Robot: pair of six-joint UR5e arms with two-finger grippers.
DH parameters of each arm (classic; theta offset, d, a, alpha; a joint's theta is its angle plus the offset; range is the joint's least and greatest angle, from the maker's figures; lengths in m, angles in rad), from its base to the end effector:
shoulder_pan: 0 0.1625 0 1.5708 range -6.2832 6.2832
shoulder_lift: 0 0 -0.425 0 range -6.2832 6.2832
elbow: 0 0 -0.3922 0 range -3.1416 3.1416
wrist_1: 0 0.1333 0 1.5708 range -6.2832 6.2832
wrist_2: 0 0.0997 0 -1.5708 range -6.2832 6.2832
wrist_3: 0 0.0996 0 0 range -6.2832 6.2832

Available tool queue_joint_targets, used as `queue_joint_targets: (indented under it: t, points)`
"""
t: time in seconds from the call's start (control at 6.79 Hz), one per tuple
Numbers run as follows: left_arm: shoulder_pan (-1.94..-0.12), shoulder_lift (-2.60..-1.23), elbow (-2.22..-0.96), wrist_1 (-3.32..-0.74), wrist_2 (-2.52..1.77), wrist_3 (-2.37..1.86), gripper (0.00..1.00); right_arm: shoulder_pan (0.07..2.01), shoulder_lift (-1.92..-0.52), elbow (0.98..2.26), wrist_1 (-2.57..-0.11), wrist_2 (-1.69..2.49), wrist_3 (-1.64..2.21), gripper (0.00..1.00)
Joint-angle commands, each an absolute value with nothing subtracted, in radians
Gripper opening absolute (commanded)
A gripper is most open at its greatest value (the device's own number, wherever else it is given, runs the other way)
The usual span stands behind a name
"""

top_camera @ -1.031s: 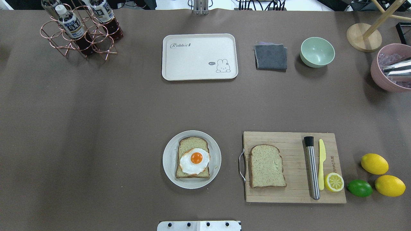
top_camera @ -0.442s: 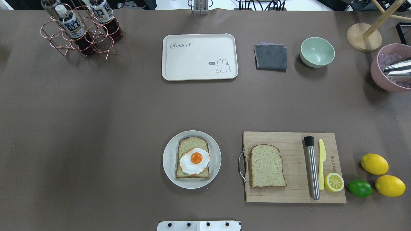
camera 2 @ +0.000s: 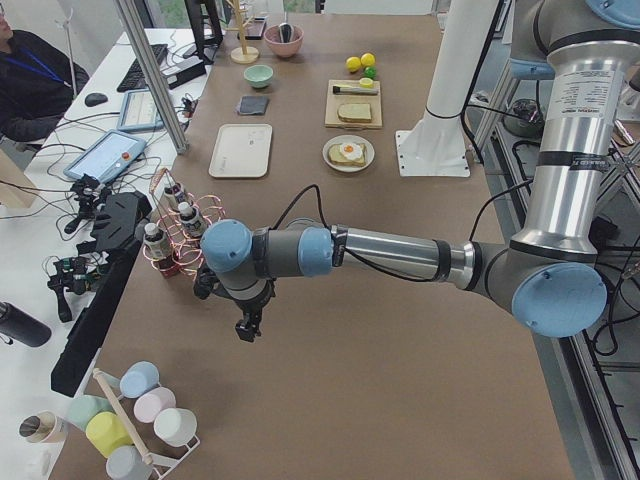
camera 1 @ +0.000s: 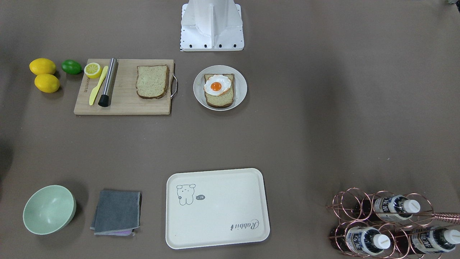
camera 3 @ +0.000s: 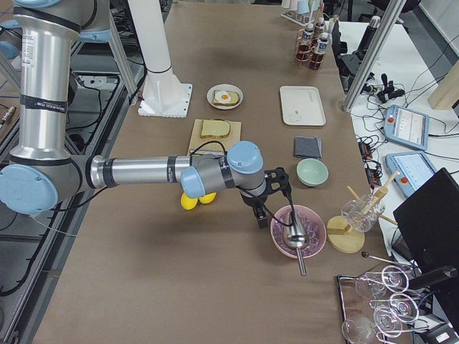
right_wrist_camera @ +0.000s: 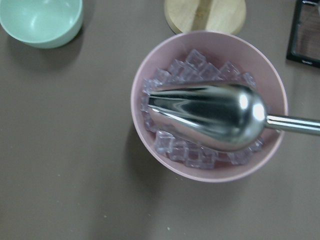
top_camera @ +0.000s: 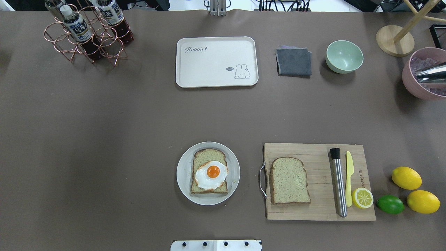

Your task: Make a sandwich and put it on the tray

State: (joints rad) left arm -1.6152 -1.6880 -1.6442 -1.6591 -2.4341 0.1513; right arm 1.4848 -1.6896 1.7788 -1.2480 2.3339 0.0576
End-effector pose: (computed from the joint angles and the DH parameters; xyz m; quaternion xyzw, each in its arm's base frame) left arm -0.0819 -0.5454 0.5451 0.1661 0.4000 0.1061 0.8951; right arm 0.0247 -0.4643 0.5756 0.1632 -0.3772 -0.0891 0.9073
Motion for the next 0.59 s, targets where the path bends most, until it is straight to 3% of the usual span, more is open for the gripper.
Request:
queue_joint_targets:
  t: [0.0, 0.44]
  points:
    - [-1.556, -1.686, -1.667, -1.892, -2.433, -0.059, 0.97, 1.389, -1.643, 1.787, -1.2, 2.341, 0.191, 1.0]
    - [-1.335, -1.7, -1.681, -2.069, -2.366, -0.367, 0.99, 1.194, -1.518, 1.798, -1.184, 2.301, 0.537, 1.0]
